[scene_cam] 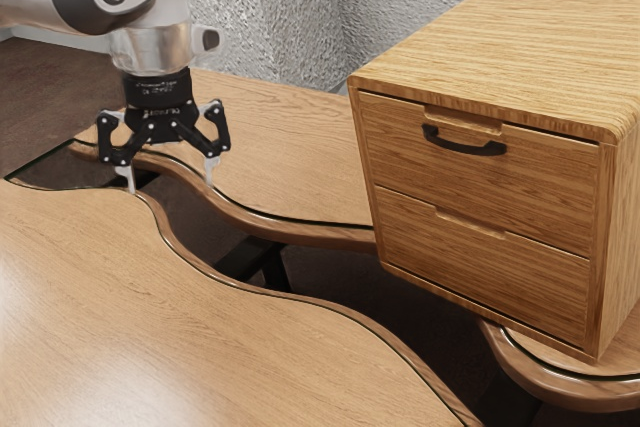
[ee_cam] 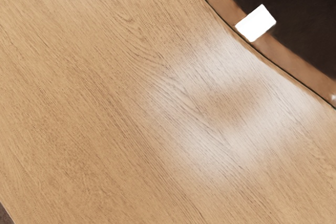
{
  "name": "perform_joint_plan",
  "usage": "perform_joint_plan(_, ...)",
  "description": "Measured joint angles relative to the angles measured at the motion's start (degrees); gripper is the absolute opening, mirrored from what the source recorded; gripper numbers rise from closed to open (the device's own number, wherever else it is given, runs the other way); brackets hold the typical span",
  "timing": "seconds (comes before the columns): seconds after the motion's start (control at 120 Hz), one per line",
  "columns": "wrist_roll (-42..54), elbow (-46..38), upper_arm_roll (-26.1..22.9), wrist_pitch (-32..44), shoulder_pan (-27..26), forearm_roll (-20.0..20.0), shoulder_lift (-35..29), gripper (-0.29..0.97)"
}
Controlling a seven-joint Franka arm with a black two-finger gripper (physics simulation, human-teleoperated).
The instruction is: Pull the drawer handle with one arm to open the drawer
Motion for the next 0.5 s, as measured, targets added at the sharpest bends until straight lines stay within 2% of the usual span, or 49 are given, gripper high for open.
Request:
perform_joint_plan(0.142,-7.65,0.71,0.13,3.49,0.02,0.03,-0.34,0.68)
perform_joint_plan(0.233,-11.72,3.19,-0.31,5.29,-0.61,-0.21,-4.81,0.68)
perform_joint_plan(0.408,-18.86,6.56,-0.52,15.35,-1.25,-1.95,-6.50,0.68)
perform_joint_plan(0.5,-22.48,9.07,-0.51,21.39,-1.47,-3.95,-3.93,0.68)
